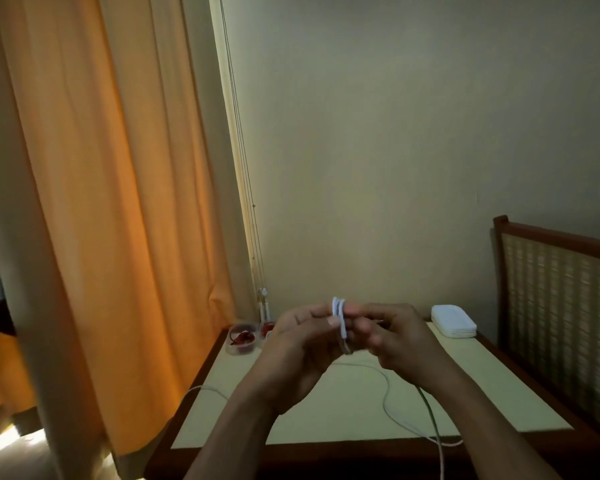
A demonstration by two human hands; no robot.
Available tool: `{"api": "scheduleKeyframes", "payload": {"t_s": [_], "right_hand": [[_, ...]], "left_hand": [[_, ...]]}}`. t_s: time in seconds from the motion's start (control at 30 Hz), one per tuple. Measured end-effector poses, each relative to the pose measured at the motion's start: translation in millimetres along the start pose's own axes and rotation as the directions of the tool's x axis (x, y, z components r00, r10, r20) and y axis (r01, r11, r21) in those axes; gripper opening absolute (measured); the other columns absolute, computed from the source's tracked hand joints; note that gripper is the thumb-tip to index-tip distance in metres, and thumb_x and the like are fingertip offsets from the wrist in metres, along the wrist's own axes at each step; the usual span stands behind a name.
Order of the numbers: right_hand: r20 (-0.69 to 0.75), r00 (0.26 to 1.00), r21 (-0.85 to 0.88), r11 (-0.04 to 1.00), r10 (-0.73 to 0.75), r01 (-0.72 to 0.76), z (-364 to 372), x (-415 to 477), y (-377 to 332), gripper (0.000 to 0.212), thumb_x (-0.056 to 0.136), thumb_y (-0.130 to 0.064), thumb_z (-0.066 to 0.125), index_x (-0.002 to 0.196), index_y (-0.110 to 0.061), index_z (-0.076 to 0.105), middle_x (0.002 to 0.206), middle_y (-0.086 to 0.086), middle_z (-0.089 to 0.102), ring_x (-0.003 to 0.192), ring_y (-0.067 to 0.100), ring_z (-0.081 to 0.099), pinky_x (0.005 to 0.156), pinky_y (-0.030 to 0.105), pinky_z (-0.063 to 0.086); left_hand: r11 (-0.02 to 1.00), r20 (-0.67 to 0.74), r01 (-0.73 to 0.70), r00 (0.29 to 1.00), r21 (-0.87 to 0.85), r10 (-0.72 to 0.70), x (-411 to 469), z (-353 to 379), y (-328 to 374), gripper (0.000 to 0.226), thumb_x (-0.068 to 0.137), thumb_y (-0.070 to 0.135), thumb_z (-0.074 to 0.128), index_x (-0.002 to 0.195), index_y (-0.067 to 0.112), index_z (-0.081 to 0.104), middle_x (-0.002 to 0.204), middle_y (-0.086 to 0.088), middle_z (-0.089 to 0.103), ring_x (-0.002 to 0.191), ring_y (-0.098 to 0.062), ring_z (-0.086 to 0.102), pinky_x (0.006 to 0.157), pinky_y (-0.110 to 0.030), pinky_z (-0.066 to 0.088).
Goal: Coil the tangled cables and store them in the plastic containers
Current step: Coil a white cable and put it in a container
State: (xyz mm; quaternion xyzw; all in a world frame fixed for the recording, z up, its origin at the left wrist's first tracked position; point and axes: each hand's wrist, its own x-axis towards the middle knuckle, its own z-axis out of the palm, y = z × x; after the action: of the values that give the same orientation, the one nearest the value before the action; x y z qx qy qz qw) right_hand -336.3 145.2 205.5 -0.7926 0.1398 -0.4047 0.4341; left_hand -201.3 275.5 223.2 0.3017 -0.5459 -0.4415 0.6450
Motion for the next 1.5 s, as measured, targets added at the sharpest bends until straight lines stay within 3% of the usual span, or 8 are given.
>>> {"api": "scheduleKeyframes", "payload": {"t_s": [0.2,0.43,0.77,0.9,1.07,1.23,1.37,1.5], "right_hand": [[0.072,0.994,-0.209,0.975,0.085,-0.068,10,-15,14,0.023,0.099,-0.036,0.061,0.084,-0.027,0.076,0.059,-0.006,0.055,0.053,0.007,0.046,0.052,0.020,0.036],[0.096,0.991,-0.668,0.744,0.094,-0.006,0,-38,-20,0.016,0.100,-0.039,0.058,0.095,-0.031,0.071,0.072,-0.009,0.062,0.065,0.005,0.057,0.059,0.022,0.041],[0.182,0.902,-0.777,0.504,-0.393,0.376,-22,-38,-53,0.018,0.092,-0.032,0.059,0.089,-0.026,0.075,0.080,-0.011,0.056,0.068,0.008,0.049,0.054,0.040,0.049],[0.243,0.829,-0.741,0.455,-0.504,0.494,-27,-27,-48,0.023,0.094,-0.031,0.056,0.095,-0.020,0.076,0.086,-0.007,0.061,0.074,0.012,0.055,0.054,0.040,0.051],[0.147,0.808,-0.644,0.565,-0.570,0.516,-37,-16,-50,0.012,0.094,-0.017,0.069,0.097,-0.012,0.079,0.090,-0.004,0.072,0.077,0.013,0.066,0.067,0.036,0.055],[-0.094,0.905,-0.448,0.830,-0.414,0.333,-21,-10,-30,0.009,0.091,-0.019,0.073,0.093,-0.014,0.080,0.082,-0.006,0.073,0.074,0.008,0.066,0.068,0.023,0.051],[-0.072,0.967,-0.405,0.893,-0.246,0.197,6,-19,-10,0.019,0.094,-0.012,0.061,0.082,-0.019,0.074,0.066,-0.014,0.059,0.066,-0.001,0.056,0.062,0.024,0.042],[-0.032,0.992,-0.445,0.891,-0.121,0.095,24,-40,-9,0.028,0.100,-0.017,0.058,0.082,-0.038,0.064,0.069,-0.016,0.058,0.070,-0.003,0.056,0.059,0.011,0.035]], "left_hand": [[0.978,-0.244,-0.174,0.959,-0.114,0.142,14,-6,-9,0.033,0.097,0.004,0.045,0.126,-0.008,0.058,0.123,-0.024,0.070,0.120,-0.036,0.067,0.105,-0.038,0.053],[0.870,-0.246,-0.075,0.944,0.487,0.219,10,-4,-20,0.030,0.104,0.000,0.048,0.121,0.016,0.067,0.117,0.003,0.076,0.116,-0.009,0.069,0.098,-0.023,0.053],[0.639,-0.070,0.060,0.998,0.767,-0.011,-4,7,5,0.026,0.099,-0.003,0.048,0.105,0.005,0.072,0.095,-0.006,0.077,0.092,-0.012,0.071,0.084,-0.023,0.052],[0.679,-0.066,0.121,0.992,0.724,-0.107,-4,5,10,0.027,0.098,-0.005,0.043,0.102,0.000,0.069,0.090,-0.014,0.074,0.085,-0.021,0.072,0.079,-0.024,0.052],[0.746,0.034,0.184,0.963,0.640,-0.267,-7,9,3,0.030,0.097,-0.004,0.037,0.099,-0.001,0.067,0.085,-0.015,0.066,0.079,-0.025,0.067,0.086,-0.039,0.053],[0.988,0.101,0.053,0.992,0.146,-0.069,-12,18,-6,0.023,0.080,0.003,0.038,0.084,0.004,0.061,0.073,-0.012,0.054,0.067,-0.027,0.059,0.084,-0.042,0.054],[0.963,-0.045,-0.148,0.989,-0.225,0.141,-11,29,-14,0.022,0.088,0.003,0.041,0.093,0.003,0.062,0.083,-0.013,0.061,0.083,-0.029,0.065,0.090,-0.041,0.050],[0.958,-0.295,-0.266,0.929,-0.106,0.225,-12,36,-20,0.024,0.099,0.000,0.046,0.115,-0.002,0.064,0.109,-0.017,0.074,0.113,-0.032,0.070,0.097,-0.035,0.057]]}}
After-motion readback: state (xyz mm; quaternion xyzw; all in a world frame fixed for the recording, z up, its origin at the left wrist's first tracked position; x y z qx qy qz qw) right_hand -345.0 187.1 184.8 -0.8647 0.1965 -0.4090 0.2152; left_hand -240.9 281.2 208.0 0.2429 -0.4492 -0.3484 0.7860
